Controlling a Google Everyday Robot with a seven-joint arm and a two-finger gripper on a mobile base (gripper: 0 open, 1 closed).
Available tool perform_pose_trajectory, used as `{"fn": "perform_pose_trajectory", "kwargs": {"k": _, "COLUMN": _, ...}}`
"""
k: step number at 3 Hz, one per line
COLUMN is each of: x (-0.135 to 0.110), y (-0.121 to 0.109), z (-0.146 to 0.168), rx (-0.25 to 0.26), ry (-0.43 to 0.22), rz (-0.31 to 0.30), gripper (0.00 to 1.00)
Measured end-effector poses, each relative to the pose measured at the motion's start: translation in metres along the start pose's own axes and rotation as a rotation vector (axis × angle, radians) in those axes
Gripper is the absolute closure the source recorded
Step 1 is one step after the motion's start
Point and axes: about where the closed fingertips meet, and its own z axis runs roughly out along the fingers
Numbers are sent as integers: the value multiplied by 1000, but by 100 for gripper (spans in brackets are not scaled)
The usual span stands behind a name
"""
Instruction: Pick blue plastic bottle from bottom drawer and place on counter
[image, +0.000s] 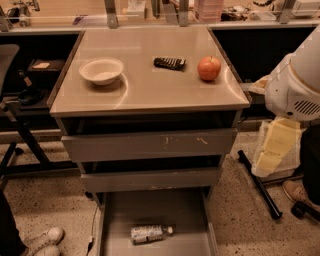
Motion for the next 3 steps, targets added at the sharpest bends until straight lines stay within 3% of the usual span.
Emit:
{"fn": "perform_pose_trajectory", "kwargs": {"k": 2, "x": -1, "y": 13, "z": 15, "rx": -36, "ry": -18, "rz": 13, "gripper": 0}}
{"fn": "perform_pose_trajectory", "kwargs": {"k": 3, "x": -18, "y": 53, "z": 74, "rx": -142, "ry": -94, "rz": 36, "gripper": 0}}
